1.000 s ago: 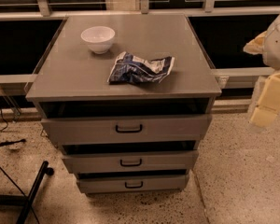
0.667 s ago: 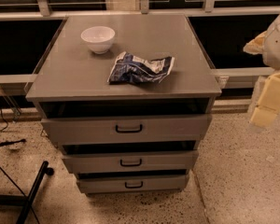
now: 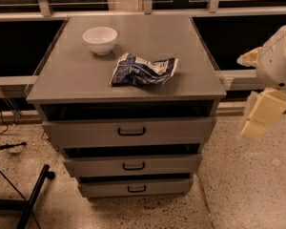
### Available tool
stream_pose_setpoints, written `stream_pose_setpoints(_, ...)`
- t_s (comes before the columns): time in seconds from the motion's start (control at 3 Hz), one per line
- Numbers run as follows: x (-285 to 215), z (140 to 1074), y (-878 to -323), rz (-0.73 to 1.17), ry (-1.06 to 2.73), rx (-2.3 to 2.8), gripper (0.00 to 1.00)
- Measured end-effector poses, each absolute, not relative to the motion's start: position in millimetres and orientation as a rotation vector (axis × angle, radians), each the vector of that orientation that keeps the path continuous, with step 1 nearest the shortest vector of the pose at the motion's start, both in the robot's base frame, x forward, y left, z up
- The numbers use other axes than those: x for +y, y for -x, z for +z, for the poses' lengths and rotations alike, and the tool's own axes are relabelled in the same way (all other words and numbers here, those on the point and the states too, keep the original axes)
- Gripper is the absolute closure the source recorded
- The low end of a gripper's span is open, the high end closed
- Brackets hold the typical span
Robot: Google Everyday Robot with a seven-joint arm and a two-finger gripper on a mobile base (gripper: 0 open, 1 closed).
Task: Open top drawer
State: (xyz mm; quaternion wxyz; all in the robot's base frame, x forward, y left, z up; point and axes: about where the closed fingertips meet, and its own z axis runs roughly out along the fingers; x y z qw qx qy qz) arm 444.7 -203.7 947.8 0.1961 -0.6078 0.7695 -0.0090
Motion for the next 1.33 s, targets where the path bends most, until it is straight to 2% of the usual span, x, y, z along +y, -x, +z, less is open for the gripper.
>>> stream_pose_setpoints(1.33,-135.1,817.1,-463.9,0.215,1.749,2.053,0.0)
